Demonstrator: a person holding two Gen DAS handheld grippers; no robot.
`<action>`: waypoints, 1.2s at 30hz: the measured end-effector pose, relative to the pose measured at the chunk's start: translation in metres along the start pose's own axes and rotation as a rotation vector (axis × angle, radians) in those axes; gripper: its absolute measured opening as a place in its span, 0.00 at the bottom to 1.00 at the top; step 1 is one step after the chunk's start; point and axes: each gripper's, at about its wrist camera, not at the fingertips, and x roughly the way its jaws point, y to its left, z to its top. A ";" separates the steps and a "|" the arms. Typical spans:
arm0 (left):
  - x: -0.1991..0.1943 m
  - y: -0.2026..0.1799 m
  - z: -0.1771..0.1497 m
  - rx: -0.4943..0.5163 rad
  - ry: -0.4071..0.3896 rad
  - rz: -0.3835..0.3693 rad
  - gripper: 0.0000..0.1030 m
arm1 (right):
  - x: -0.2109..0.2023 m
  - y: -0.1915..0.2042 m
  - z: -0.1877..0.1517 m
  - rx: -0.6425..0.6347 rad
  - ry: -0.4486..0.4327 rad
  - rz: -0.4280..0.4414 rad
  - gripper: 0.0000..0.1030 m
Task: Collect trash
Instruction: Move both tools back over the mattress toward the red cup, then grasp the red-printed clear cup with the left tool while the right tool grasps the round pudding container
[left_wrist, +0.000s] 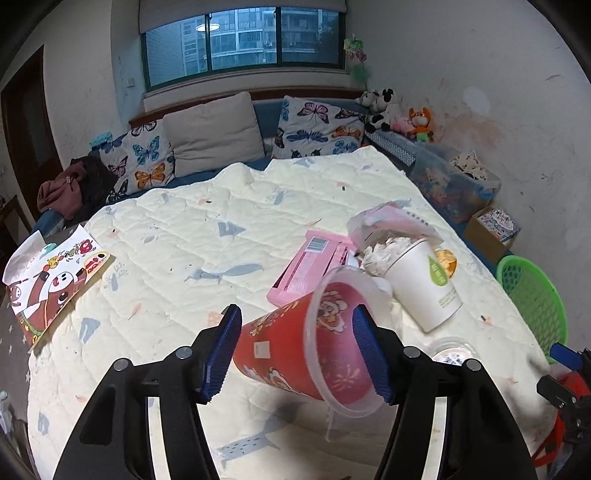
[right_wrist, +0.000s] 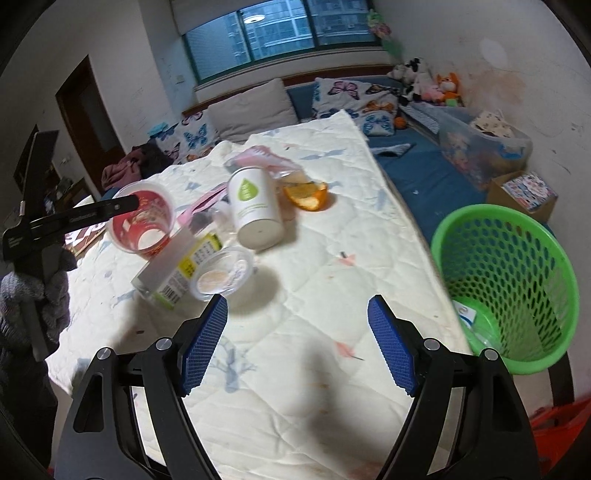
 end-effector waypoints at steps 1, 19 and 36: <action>0.002 0.002 -0.001 0.000 0.004 0.003 0.54 | 0.002 0.003 0.000 -0.005 0.004 0.005 0.76; 0.015 0.049 -0.016 -0.070 0.071 -0.002 0.15 | 0.048 0.049 0.005 -0.098 0.065 0.060 0.76; 0.004 0.072 -0.024 -0.127 0.061 -0.071 0.05 | 0.101 0.068 0.010 -0.152 0.131 0.037 0.65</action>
